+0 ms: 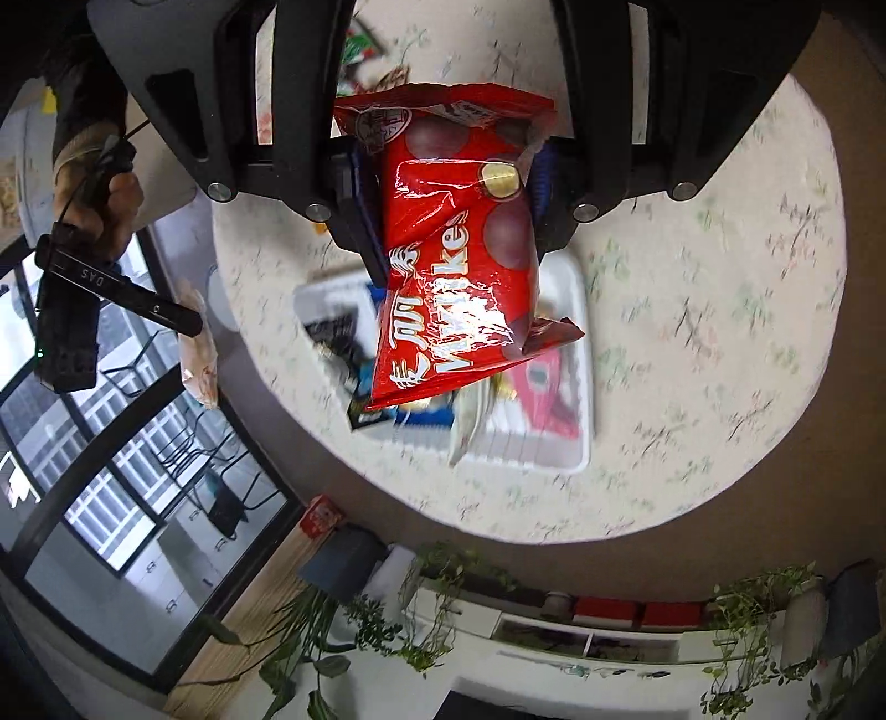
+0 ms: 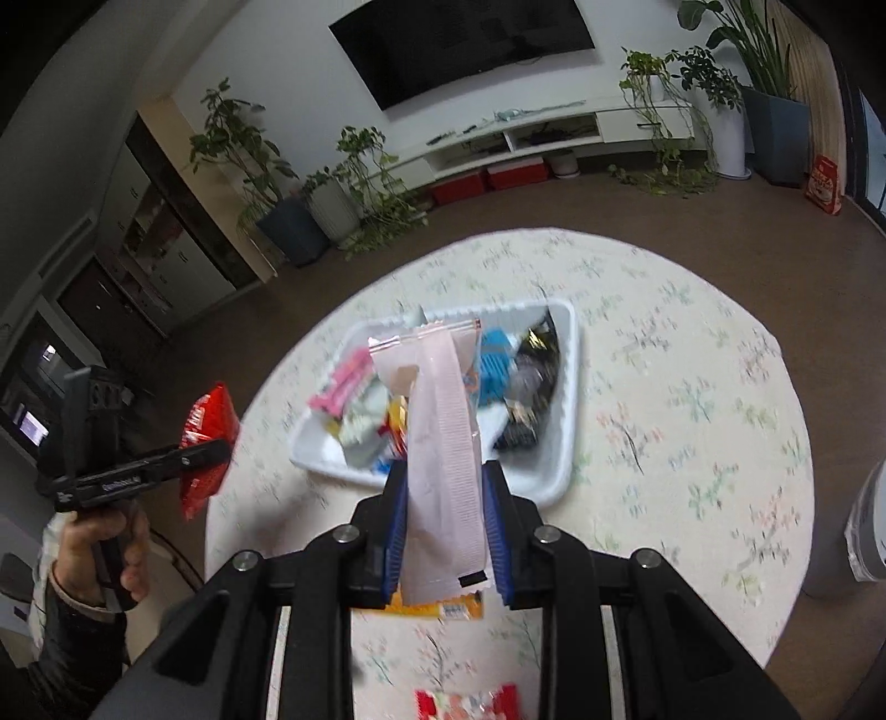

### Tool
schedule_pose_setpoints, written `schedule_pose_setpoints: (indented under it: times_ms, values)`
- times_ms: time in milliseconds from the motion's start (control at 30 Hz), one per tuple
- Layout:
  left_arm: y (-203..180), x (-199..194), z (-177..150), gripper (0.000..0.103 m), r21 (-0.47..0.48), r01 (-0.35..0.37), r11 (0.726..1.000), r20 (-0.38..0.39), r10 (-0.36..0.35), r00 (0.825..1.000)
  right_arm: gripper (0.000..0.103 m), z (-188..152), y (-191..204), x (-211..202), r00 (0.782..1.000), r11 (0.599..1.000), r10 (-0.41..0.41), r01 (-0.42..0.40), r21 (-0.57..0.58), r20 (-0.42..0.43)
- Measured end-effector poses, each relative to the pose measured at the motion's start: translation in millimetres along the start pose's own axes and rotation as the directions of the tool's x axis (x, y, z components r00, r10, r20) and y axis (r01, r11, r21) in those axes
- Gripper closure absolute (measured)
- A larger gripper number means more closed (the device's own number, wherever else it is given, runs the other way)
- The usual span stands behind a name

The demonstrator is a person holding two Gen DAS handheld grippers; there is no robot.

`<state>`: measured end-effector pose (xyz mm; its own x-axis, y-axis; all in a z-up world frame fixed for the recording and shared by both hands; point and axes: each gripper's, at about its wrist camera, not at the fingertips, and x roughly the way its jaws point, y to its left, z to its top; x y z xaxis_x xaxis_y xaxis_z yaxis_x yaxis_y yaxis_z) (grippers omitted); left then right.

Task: Organize snacks
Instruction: 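Carry the red bag and pink-white bag over the white tray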

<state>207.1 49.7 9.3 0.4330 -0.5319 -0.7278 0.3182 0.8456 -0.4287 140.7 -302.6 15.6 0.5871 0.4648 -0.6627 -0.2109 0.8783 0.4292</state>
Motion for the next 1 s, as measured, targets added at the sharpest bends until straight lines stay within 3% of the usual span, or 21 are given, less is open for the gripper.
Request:
schedule_pose_setpoints:
  times_ms: [133,267,400,667,1000]
  values:
    - [6,10,42,0.063,-0.034,0.081,0.996,0.02,-0.08,0.997,0.075,35,4,14,0.997,0.996,0.078,-0.078,0.036,0.013]
    - [8,30,77,0.063,-0.034,0.058,0.998,0.008,-0.058,0.998,0.075,54,8,42,0.996,0.995,0.087,-0.087,0.048,-0.003]
    - [14,62,100,0.063,-0.06,0.078,0.995,-0.016,-0.079,0.997,0.075,59,1,76,0.993,0.99,0.108,-0.104,0.1,-0.042]
    - [24,113,106,0.063,-0.081,0.085,0.993,-0.078,-0.091,0.993,0.075,45,-23,138,0.988,0.984,0.075,-0.052,0.169,-0.132]
    - [33,147,100,0.063,-0.082,0.039,0.996,-0.101,-0.047,0.994,0.075,33,-25,160,0.985,0.992,-0.05,0.068,0.103,-0.167]
